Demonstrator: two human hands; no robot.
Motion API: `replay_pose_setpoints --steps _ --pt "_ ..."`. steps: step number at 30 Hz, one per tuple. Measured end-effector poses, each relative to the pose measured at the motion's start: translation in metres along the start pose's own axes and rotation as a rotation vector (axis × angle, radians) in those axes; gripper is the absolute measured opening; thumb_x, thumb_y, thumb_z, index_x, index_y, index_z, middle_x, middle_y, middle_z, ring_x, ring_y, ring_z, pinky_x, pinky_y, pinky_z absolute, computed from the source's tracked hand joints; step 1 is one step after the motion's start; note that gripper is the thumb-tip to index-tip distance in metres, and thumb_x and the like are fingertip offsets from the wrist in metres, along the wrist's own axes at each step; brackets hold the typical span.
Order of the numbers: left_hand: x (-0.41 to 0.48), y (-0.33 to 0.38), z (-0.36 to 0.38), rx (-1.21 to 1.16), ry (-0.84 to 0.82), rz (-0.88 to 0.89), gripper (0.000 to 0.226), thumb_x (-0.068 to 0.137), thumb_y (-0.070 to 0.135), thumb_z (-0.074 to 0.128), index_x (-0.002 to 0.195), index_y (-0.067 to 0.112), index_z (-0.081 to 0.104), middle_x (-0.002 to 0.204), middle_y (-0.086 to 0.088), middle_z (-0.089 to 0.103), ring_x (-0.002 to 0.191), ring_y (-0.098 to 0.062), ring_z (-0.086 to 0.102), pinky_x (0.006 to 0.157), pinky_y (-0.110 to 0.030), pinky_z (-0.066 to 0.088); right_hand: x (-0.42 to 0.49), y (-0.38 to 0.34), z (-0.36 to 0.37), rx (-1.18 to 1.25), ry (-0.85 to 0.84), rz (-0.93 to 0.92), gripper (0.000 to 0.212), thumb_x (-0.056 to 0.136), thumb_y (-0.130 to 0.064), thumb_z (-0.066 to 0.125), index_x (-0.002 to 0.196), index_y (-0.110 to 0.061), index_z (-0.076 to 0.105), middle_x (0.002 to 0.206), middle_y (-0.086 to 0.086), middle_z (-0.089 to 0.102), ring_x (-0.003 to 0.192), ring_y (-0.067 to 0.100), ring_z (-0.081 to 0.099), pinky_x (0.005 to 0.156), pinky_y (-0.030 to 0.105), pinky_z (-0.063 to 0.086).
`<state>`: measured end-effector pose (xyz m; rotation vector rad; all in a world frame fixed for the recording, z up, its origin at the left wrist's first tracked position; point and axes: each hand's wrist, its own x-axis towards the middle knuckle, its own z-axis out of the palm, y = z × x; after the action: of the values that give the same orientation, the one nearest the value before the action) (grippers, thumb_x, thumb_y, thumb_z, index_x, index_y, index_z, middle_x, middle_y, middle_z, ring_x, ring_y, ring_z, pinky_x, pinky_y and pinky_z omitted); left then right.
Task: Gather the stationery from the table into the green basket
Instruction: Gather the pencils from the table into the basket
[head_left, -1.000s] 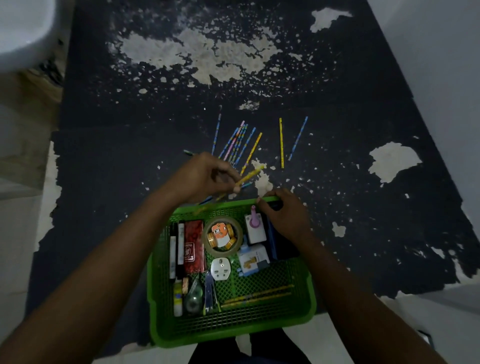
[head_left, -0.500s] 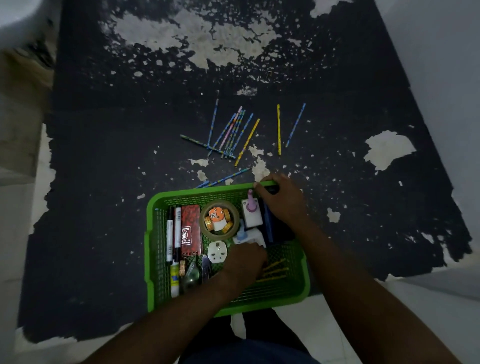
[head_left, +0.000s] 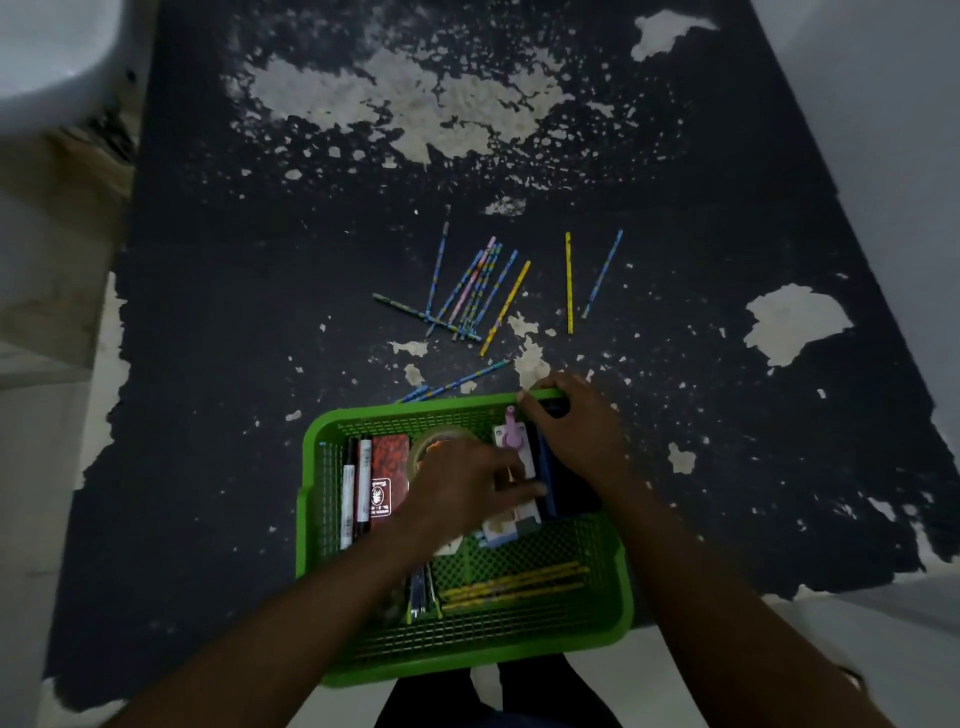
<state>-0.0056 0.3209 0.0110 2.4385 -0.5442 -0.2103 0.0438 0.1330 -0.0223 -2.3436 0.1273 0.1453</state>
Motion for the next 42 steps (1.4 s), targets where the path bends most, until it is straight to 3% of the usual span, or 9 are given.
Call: replay_pose_setpoints --steps 4,9,13,18,22,28,32,37,42 --pt "0.057 -0.048 -0.036 -0.006 0.182 -0.274 0.023 0.088 0.049 0.069 0.085 0.027 0.075 0.069 0.007 0.071 0.063 -0.01 0.064 0.057 -0.027 0.051 -0.001 0.002 0.0 0.016 0.019 -0.019 0.023 0.087 -0.051 0.066 0.09 -0.028 0.065 0.09 -0.011 0.06 0.083 0.005 0.058 0.072 0.028 0.049" --pt "0.107 -0.105 -0.039 0.2 -0.285 -0.418 0.021 0.078 0.031 0.083 0.096 0.027 0.075 0.097 -0.001 0.076 0.092 -0.024 0.071 0.082 -0.037 0.057 -0.002 -0.002 -0.002 0.035 0.017 -0.012 0.024 0.087 -0.048 0.068 0.092 -0.024 0.068 0.092 -0.009 0.062 0.084 0.006 0.058 0.074 0.027 0.049" --pt "0.12 -0.102 -0.026 0.302 -0.443 -0.352 0.018 0.075 0.018 0.082 0.077 0.027 0.067 0.093 -0.004 0.075 0.09 -0.028 0.071 0.082 -0.04 0.058 -0.003 -0.002 -0.003 0.018 0.006 0.011 0.024 0.087 -0.048 0.067 0.093 -0.025 0.068 0.094 -0.008 0.061 0.085 0.005 0.057 0.073 0.024 0.045" --pt "0.112 -0.089 -0.048 0.286 -0.218 -0.287 0.016 0.085 0.025 0.075 0.101 0.022 0.077 0.1 -0.007 0.076 0.094 -0.03 0.071 0.079 -0.034 0.053 -0.002 -0.001 -0.002 0.019 0.011 -0.008 0.025 0.087 -0.05 0.067 0.093 -0.025 0.067 0.092 -0.01 0.061 0.085 0.005 0.058 0.074 0.024 0.046" --pt "0.079 -0.062 -0.094 -0.016 0.008 -0.154 0.016 0.081 0.021 0.079 0.097 0.02 0.078 0.081 0.006 0.075 0.071 -0.012 0.069 0.07 -0.032 0.057 -0.003 -0.004 -0.004 0.013 0.007 -0.001 0.026 0.087 -0.049 0.066 0.092 -0.024 0.067 0.091 -0.01 0.06 0.085 0.006 0.057 0.073 0.025 0.046" --pt "0.009 0.002 -0.091 0.055 -0.456 -0.059 0.021 0.077 0.027 0.08 0.096 0.037 0.079 0.08 0.023 0.072 0.075 0.004 0.066 0.069 -0.023 0.054 -0.005 -0.007 -0.005 -0.006 -0.002 -0.013 0.026 0.088 -0.047 0.066 0.09 -0.021 0.067 0.09 -0.006 0.06 0.082 0.009 0.057 0.071 0.026 0.046" --pt "-0.029 0.02 -0.013 0.242 -0.61 -0.057 0.025 0.088 0.022 0.066 0.11 0.03 0.076 0.104 0.004 0.075 0.097 -0.019 0.07 0.076 -0.024 0.047 -0.004 -0.008 -0.004 0.001 0.003 -0.014 0.026 0.088 -0.049 0.065 0.088 -0.023 0.066 0.089 -0.007 0.06 0.08 0.008 0.058 0.07 0.027 0.048" --pt "-0.052 0.034 0.048 0.462 -0.593 -0.02 0.029 0.038 0.022 0.093 0.048 0.021 0.066 0.044 0.003 0.058 0.037 -0.014 0.059 0.038 -0.017 0.038 -0.004 -0.006 -0.004 -0.008 0.006 -0.013 0.027 0.088 -0.053 0.064 0.089 -0.026 0.065 0.09 -0.006 0.06 0.08 0.008 0.058 0.068 0.027 0.047" --pt "-0.059 0.039 0.065 0.421 -0.502 -0.037 0.045 0.018 0.018 0.094 0.031 0.021 0.052 0.03 0.005 0.045 0.023 -0.013 0.046 0.035 -0.014 0.032 -0.004 -0.005 -0.003 -0.006 0.018 -0.03 0.025 0.089 -0.05 0.064 0.089 -0.025 0.066 0.089 -0.008 0.059 0.079 0.005 0.055 0.066 0.024 0.044"
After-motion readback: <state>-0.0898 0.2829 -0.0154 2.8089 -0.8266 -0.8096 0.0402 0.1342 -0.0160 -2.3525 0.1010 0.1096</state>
